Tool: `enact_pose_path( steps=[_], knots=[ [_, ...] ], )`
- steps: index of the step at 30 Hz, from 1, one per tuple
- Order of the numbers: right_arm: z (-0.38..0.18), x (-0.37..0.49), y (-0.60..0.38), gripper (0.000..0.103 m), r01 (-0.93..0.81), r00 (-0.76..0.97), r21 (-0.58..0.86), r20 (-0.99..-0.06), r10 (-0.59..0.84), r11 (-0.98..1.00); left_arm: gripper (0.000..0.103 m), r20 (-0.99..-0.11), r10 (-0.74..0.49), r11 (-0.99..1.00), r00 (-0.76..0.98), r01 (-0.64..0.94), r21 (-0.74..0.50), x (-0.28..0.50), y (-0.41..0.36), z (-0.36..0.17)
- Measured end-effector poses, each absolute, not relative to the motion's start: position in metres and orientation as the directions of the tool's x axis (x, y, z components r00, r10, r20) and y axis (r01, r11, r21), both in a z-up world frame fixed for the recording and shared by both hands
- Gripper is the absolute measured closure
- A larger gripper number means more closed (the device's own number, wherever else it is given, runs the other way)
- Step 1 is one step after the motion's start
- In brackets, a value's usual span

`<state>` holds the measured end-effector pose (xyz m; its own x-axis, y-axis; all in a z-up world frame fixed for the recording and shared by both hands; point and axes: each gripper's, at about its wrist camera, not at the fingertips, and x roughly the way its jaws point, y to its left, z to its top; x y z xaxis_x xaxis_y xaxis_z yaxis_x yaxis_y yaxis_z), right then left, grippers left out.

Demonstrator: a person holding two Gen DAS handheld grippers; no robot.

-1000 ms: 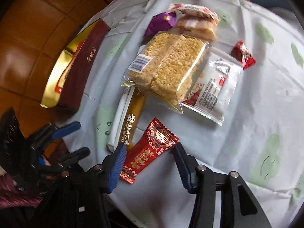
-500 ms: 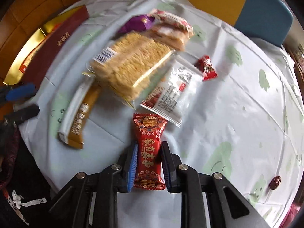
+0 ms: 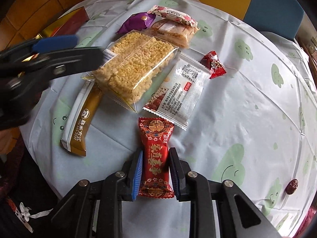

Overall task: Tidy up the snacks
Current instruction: 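Grasp the puffed-rice bar pack with the left tool while the right tool holds the red bar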

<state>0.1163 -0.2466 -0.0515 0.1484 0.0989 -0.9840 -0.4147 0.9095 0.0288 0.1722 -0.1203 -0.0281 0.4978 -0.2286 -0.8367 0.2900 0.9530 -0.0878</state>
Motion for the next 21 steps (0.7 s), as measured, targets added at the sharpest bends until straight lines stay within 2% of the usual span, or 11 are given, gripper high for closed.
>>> enact_pose_path(
  steps=[4,7,11,18,21],
  knots=[
    [-0.053,0.120,-0.249,0.077,-0.405,0.137,0.048,-0.984,0.113,0.913,0.029,-0.855,-0.226,0.948,0.466,0.305,-0.084,0.188,-0.134,-0.038],
    [-0.052,0.121,-0.249,0.077,-0.406,0.136,0.047,-0.984,0.112,0.912,0.022,-0.866,-0.218,0.942,0.449,0.329,-0.066,0.196,-0.145,-0.044],
    [-0.050,0.123,-0.250,0.077,-0.405,0.134,0.050,-0.985,0.113,0.913,0.021,-0.885,-0.182,0.943,0.428,0.331,-0.033,0.209,-0.154,-0.058],
    [-0.050,0.123,-0.249,0.077,-0.406,0.134,0.049,-0.985,0.112,0.913,0.030,-0.863,-0.195,0.937,0.466,0.349,-0.023,0.204,-0.150,-0.061],
    [-0.051,0.125,-0.248,0.077,-0.407,0.134,0.048,-0.985,0.112,0.912,0.031,-0.839,-0.240,0.938,0.488,0.338,-0.071,0.192,-0.138,-0.053]
  ],
)
